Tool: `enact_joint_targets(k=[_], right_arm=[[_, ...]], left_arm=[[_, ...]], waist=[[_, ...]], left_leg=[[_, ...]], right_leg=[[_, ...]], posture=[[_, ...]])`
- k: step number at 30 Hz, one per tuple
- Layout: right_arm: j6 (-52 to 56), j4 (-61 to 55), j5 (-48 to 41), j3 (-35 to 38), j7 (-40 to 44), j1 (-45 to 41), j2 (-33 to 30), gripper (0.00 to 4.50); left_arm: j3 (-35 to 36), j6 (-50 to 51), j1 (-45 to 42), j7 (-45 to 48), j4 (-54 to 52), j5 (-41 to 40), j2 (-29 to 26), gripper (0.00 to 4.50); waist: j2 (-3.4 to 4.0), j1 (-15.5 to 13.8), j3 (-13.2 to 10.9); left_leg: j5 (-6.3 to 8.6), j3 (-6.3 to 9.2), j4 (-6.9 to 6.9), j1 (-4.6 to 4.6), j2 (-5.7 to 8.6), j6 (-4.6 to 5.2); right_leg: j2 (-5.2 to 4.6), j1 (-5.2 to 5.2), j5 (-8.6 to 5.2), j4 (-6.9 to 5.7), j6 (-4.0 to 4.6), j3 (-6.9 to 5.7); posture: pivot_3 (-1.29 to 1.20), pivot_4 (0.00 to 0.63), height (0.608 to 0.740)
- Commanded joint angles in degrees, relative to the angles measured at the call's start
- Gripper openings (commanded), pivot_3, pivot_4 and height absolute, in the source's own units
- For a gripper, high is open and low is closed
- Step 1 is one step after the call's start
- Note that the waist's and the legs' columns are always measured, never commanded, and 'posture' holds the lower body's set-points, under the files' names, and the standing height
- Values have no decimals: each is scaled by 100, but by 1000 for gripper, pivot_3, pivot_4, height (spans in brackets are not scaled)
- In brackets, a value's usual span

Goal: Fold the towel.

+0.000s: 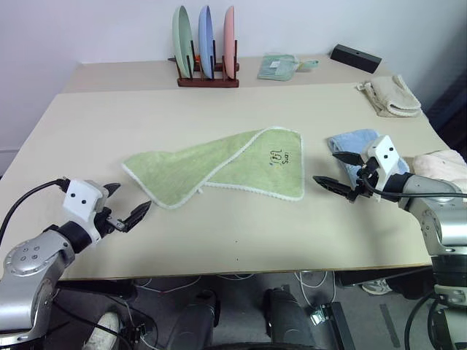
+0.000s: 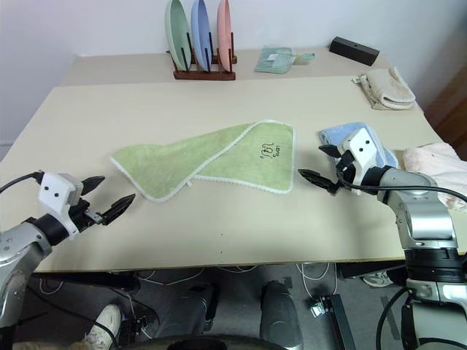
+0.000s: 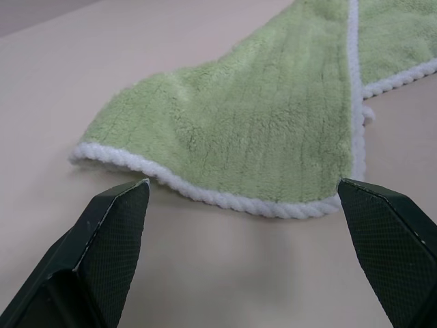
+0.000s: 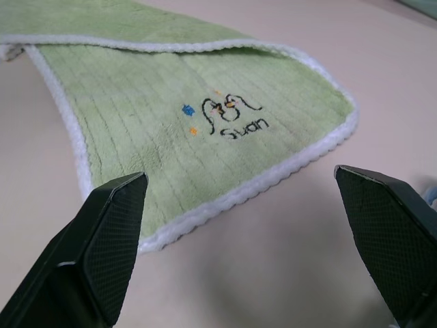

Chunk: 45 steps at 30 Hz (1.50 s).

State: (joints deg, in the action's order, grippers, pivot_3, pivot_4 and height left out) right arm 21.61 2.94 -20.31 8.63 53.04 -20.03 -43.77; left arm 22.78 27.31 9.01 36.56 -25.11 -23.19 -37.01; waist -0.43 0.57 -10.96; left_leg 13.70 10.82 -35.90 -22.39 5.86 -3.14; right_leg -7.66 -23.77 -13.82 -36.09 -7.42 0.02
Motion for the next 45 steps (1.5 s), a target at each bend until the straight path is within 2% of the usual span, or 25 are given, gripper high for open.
enact_joint_targets(k=[1, 9, 14, 20, 28, 35, 37, 39, 45], right_arm=[[-83, -193, -15, 88, -66, -111, -4, 4500], [-143, -237, 53, -100, -245, -214, 189, 4500], [-149, -377, 98, -216, -419, -204, 434, 4500], [-196, -412, 182, -426, -658, -245, 827, 4500], [-43, -744, 103, -583, -864, -146, 1201, 4500], [-107, -758, 143, -641, -1021, -184, 1374, 4500], [-138, -771, 147, -651, -1049, -169, 1401, 4500], [-162, -785, 154, -665, -1075, -152, 1416, 4500], [-192, -847, 172, -690, -1111, -110, 1405, 4500]], left_arm=[[-3, 3, -86, -31, -124, -41, -55, 4486], [-128, 25, -114, -82, -254, -23, -57, 4486], [-617, -103, -117, -5, -496, 269, -180, 4486], [-1631, -48, -401, -57, -615, 872, -350, 4486], [-2522, 33, -1321, -415, 241, 2088, -586, 4486], [-2596, -136, -1698, -405, 1025, 2275, -515, 4486], [-2553, -150, -1786, -436, 1189, 2268, -481, 3957], [-2515, -204, -1817, -438, 1268, 2242, -455, 3207], [-2467, -503, -1807, -375, 1306, 2211, -438, 166]], waist=[[0, -1, 0], [0, 10, 0], [0, -7, 0], [0, 0, 0], [1, 20, 0], [2, 13, 1], [2, 15, 2], [2, 18, 1], [2, 19, 1]], left_leg=[[0, 0, 0, 0, 0, 0], [0, -1, 0, 0, 0, 0], [0, -1, 0, 0, -2, 0], [0, -2, 0, 0, 0, 0], [0, -1, 2, 2, 3, 0], [0, 1, 3, 2, 3, 0], [0, 1, 3, 3, 3, 0], [0, 1, 3, 3, 3, 0], [0, 1, 3, 3, 3, 0]], right_leg=[[0, 0, 0, 0, 0, 0], [1, 0, 0, 0, 0, 0], [0, 0, 1, 1, -1, 1], [1, -1, 1, -1, 0, 3], [6, -4, 4, -4, -4, 3], [5, -7, 5, -5, -6, 4], [5, -7, 5, -6, -7, 4], [6, -7, 5, -7, -7, 4], [6, -8, 6, -8, -8, 4]], posture=[[0, 150, 740], [0, 150, 740], [0, 150, 740], [0, 150, 740], [0, 150, 740], [0, 150, 740], [0, 150, 740], [0, 150, 740], [0, 150, 740]])
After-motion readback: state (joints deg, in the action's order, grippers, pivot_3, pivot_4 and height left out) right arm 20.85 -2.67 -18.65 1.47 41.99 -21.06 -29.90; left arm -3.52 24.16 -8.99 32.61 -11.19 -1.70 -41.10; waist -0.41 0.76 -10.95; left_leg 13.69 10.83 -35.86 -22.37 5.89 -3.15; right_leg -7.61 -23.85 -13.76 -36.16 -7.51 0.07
